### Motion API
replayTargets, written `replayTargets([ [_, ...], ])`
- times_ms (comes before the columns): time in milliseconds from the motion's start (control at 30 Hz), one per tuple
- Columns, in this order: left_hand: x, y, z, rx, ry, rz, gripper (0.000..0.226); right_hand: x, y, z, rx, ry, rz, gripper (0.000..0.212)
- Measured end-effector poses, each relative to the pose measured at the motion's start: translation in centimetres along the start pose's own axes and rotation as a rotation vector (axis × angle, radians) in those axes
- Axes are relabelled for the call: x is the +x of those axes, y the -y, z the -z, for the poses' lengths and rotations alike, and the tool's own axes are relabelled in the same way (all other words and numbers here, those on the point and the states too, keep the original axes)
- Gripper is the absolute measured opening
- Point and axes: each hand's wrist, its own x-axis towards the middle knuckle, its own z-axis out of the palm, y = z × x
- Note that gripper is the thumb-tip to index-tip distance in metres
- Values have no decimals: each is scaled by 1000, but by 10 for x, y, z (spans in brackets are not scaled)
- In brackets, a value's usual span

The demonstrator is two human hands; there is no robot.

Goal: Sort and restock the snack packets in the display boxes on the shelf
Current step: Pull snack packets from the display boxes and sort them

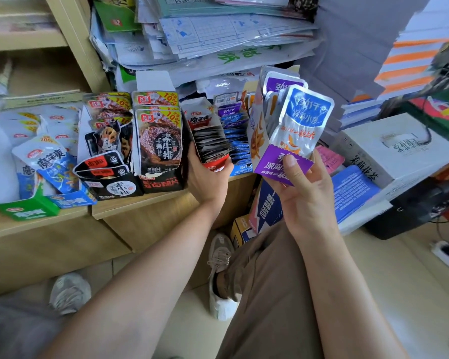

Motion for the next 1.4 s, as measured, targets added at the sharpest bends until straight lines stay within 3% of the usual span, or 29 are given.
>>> replayTargets([
  [267,-30,6,24,-31,-68,-22,87,-1,-1,-2,-15,25,-2,52],
  [367,-49,21,36,-102,-53,-77,96,0,-1,-2,-14,22,0,49],
  [467,-59,18,35,-93,-38,5,106,1,-3,-2,-19,53,16,44],
  [700,-50,7,43,-150,-98,-20,79,-1,-2,0,-6,77,14,42],
  [867,-53,3,97,-270,-9,4,64,-9,0,-1,-23,72,6,37],
  [1100,-37,-27,198,-379,96,-151,64,-28,3,-9,-82,86,-54,36],
  [1400,11,-22,282,-393,44,-205,47,-59,-49,-28,-90,165,-198,48],
])
